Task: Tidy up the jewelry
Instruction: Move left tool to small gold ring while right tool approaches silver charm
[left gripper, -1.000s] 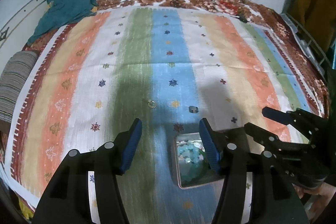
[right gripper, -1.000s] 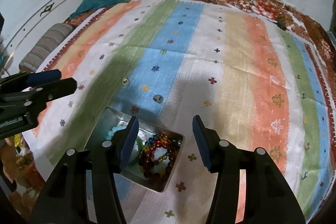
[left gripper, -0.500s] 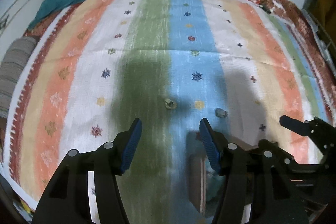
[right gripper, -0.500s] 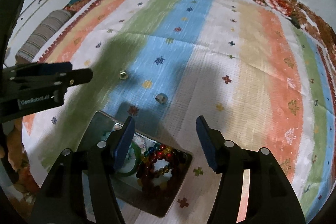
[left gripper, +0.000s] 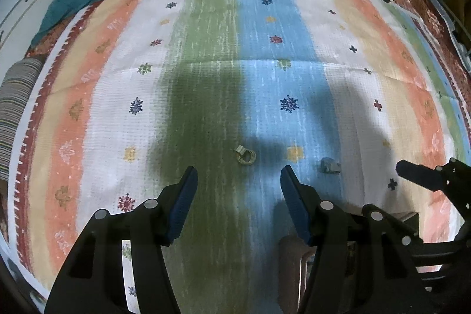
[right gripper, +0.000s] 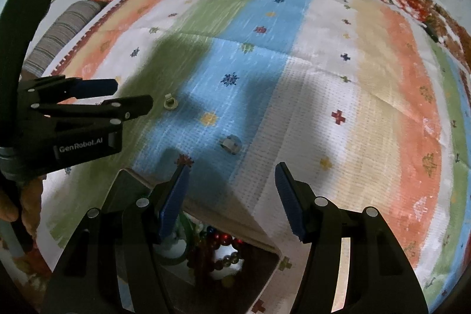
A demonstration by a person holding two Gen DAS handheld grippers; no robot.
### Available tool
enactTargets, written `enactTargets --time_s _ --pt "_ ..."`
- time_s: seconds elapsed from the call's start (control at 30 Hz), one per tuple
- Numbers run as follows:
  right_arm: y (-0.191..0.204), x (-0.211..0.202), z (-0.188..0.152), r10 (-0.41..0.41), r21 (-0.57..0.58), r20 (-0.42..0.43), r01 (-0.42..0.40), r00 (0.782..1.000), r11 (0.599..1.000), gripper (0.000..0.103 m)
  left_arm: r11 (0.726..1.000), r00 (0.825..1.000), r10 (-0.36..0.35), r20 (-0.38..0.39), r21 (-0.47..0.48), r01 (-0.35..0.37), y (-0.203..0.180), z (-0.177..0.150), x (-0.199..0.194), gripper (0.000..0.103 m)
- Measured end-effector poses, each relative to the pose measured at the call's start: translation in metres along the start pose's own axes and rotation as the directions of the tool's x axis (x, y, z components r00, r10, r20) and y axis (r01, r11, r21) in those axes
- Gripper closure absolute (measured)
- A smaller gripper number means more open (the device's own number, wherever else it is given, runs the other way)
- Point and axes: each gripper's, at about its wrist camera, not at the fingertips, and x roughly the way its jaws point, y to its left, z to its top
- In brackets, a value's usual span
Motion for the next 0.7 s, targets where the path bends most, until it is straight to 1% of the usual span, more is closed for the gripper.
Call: enactTargets --time_s 0.17,0.47,0.7 --pt "-0.001 0.008 0.004 0.007 -0.003 -0.02 -0.007 1.0 1.0 0.043 1.0 1.0 -0.007 -0.022 -0.001 0.006 -0.001 0.004 0.01 0.044" --pt "-0.006 0.021 0.014 0.024 -0.003 -0.048 -0.024 0.999 1.0 0.043 0.999 0.997 -0.045 -0.063 -0.013 0.044 0.001 0.013 0.029 0.044" --pt "-0.003 0.036 0.021 0.037 -0.019 -0.082 -0.039 0.996 0.999 0.042 0.998 0.994 -0.063 -0.091 -0.013 0.062 0.001 0.018 0.041 0.046"
